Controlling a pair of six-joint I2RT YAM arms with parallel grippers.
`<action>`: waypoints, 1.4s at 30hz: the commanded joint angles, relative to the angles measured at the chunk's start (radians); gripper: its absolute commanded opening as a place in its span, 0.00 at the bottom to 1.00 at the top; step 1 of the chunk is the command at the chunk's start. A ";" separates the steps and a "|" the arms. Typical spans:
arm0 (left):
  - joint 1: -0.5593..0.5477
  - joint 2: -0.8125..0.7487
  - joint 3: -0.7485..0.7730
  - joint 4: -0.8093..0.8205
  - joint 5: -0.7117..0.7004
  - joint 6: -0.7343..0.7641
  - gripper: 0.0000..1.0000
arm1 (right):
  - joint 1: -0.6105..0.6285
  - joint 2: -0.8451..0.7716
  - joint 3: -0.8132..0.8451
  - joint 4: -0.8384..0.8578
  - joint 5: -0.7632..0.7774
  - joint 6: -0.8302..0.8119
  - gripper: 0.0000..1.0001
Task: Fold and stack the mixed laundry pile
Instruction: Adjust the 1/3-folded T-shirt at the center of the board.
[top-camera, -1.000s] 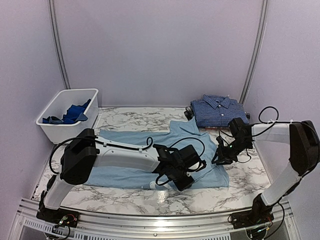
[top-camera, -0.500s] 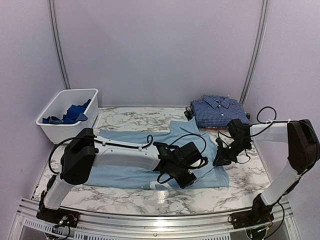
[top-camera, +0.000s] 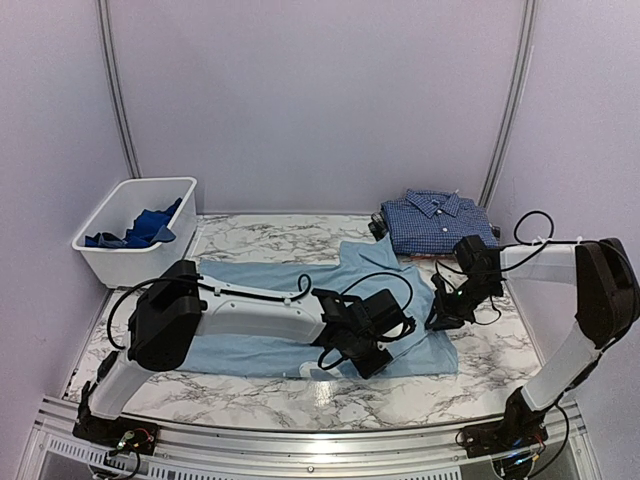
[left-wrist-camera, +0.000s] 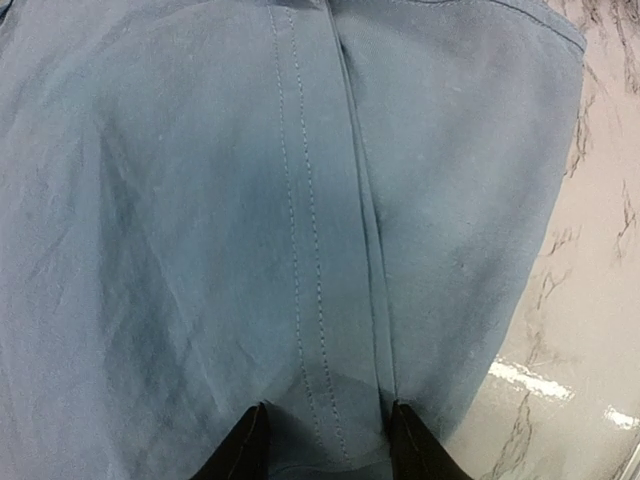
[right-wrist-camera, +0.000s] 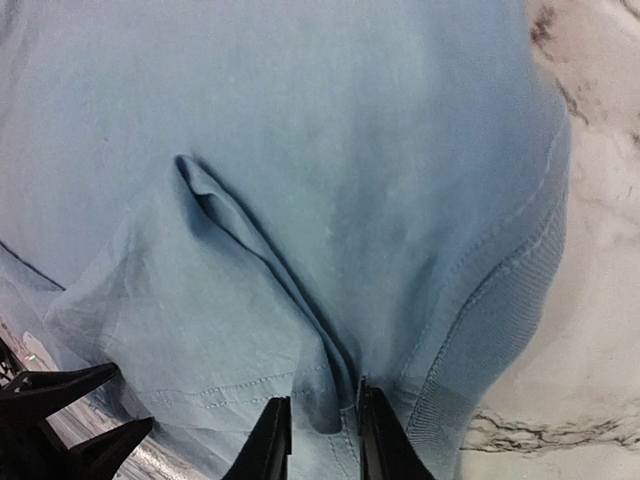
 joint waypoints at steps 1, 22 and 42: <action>-0.005 0.033 0.014 -0.038 -0.012 0.000 0.40 | 0.009 -0.003 0.081 -0.035 0.019 -0.022 0.17; -0.006 0.028 0.020 -0.041 -0.006 -0.003 0.30 | 0.048 0.057 0.065 -0.047 0.053 -0.051 0.22; -0.006 0.008 0.044 -0.041 -0.014 0.013 0.25 | 0.049 0.024 0.108 -0.110 0.078 -0.068 0.04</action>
